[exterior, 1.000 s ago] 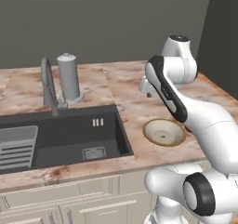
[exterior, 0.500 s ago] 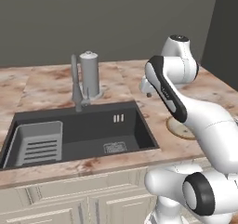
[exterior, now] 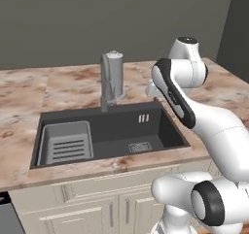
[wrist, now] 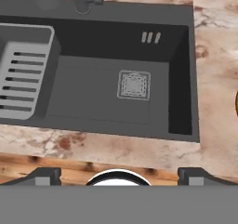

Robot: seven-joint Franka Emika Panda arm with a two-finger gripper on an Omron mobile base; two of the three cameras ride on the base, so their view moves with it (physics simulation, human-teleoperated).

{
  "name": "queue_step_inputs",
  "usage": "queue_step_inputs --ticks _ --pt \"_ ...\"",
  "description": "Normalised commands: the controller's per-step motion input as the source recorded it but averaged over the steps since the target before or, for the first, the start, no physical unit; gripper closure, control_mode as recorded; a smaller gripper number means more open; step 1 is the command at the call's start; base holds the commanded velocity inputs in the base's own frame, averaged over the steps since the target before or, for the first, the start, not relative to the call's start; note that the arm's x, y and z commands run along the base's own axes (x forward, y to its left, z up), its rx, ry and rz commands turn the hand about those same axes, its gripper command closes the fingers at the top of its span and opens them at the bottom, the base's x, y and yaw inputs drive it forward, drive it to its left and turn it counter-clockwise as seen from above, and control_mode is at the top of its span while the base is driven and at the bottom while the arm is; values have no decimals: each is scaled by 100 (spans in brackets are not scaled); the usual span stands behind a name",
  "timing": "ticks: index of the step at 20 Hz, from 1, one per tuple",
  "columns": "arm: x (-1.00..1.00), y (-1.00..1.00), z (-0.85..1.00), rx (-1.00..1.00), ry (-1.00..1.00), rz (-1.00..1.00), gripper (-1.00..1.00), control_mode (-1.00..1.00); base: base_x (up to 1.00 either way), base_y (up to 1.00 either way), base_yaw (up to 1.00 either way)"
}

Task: Gather the eggs and milk located in the vicinity of the sink area and place them right next to the bowl.

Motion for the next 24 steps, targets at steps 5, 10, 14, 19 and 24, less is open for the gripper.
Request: queue_step_inputs --ticks 5,10,14,19,24 --pt "0 0 0 0 0 0 -100 100 -3 67 -1" --pt "0 0 0 0 0 0 -100 100 -4 68 -1" --pt "0 0 0 0 0 0 -100 100 -1 64 -1" --pt "0 0 0 0 0 0 -100 100 -1 60 0" --pt "0 0 0 0 0 0 -100 100 0 62 -1"
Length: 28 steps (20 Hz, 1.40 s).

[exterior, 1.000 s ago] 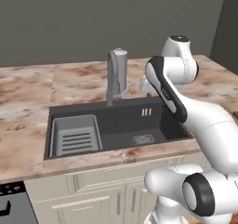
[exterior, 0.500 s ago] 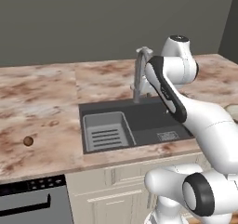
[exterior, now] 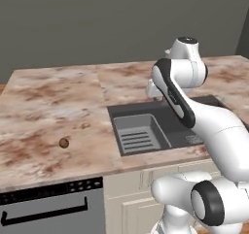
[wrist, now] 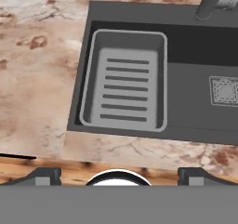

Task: Gather the eggs and milk located in the vicinity of the sink area and place them right next to the bowl.

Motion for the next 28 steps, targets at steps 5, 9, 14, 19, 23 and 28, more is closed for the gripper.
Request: queue_step_inputs --ticks 5,9,14,19,23,28 --pt "0 0 0 0 0 0 -100 100 0 56 -1" --pt "0 0 0 0 0 0 -100 100 0 53 -1" --pt "0 0 0 0 0 0 -100 100 0 50 -1" --pt "0 0 0 0 0 0 -100 100 0 49 -1" --pt "0 0 0 0 0 0 -100 100 0 48 0" --pt "0 0 0 0 0 0 -100 100 0 47 0"
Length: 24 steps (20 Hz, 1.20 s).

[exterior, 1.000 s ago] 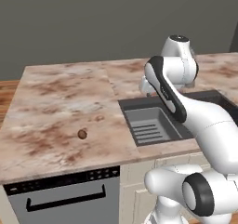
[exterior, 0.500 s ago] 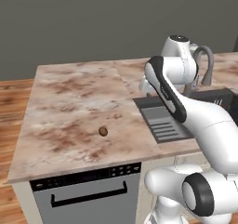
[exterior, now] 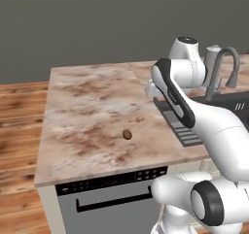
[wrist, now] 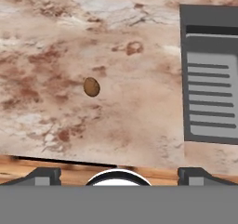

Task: Gather the eggs and milk located in the vicinity of the sink area and place them right next to the bowl.

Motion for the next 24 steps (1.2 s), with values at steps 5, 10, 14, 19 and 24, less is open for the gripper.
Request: queue_step_inputs --ticks 5,10,14,19,24 --pt "0 0 0 0 0 0 -100 100 0 41 0" --pt "0 11 0 0 -1 0 -100 -100 0 21 0" --pt "2 11 -5 0 -4 0 -100 -100 0 0 0" --pt "19 3 -26 0 -1 0 -100 -100 0 0 0" --pt "20 0 -37 0 0 0 -100 -100 0 0 0"
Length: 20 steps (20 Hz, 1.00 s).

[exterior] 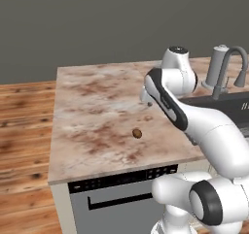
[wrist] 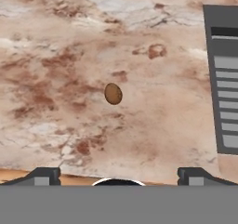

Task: Gather the eggs and milk located in the vicinity of the sink area and place them right next to the bowl.

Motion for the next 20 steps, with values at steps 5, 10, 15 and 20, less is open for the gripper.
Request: queue_step_inputs --ticks 5,10,15,20 --pt "24 3 -39 0 0 0 -100 -100 0 0 0" --pt "23 14 -35 0 0 0 -100 -100 0 0 0" --pt "20 19 -33 0 0 0 -100 -100 0 0 0" --pt "20 10 -31 0 0 0 -100 -100 0 0 0"
